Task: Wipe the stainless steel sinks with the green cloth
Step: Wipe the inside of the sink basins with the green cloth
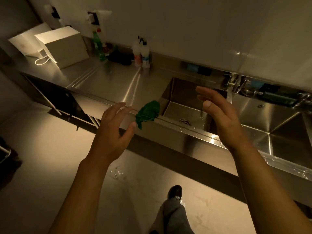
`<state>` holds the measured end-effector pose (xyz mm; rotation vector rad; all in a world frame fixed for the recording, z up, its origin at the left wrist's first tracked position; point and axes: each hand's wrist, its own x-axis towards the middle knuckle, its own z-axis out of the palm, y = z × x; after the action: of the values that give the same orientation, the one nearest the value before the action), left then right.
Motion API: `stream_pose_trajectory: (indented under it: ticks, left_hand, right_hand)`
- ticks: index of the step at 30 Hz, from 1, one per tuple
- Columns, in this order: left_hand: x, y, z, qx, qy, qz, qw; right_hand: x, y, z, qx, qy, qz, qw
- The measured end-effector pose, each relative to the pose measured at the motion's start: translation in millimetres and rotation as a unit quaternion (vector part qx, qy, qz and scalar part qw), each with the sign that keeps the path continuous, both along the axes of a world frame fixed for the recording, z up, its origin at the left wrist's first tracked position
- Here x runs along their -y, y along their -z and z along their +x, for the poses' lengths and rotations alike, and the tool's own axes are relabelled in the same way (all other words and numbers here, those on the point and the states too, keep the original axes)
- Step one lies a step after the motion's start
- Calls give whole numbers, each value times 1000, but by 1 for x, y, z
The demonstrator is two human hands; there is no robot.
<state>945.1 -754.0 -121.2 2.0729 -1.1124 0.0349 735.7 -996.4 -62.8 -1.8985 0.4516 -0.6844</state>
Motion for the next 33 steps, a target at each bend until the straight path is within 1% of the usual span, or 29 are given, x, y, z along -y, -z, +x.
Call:
stream_pose_trajectory:
  ticks: [6,11,17,20,27,33]
  left_hand:
    - [53,10,43,-12,-25,24,999]
    - [103,2,80,-12,-14,35,999]
    - [147,13,109,-40,-44,41,997]
    - [157,22,118,-63,-39,47,996]
    - [178,33,150,-43,-42,62,996]
    - [188,48,180,-58,-25,80,995]
  right_hand:
    - [63,14,53,14,-10,17,1000]
    - [119,19,93,23,-17,33,999]
    - [175,32,128,19,-35,39,998]
    - [189,40,144,9,-41,51,998]
    - [208,55,174,1,-53,63,997]
    - [210,64,195,-12,-37,61,997]
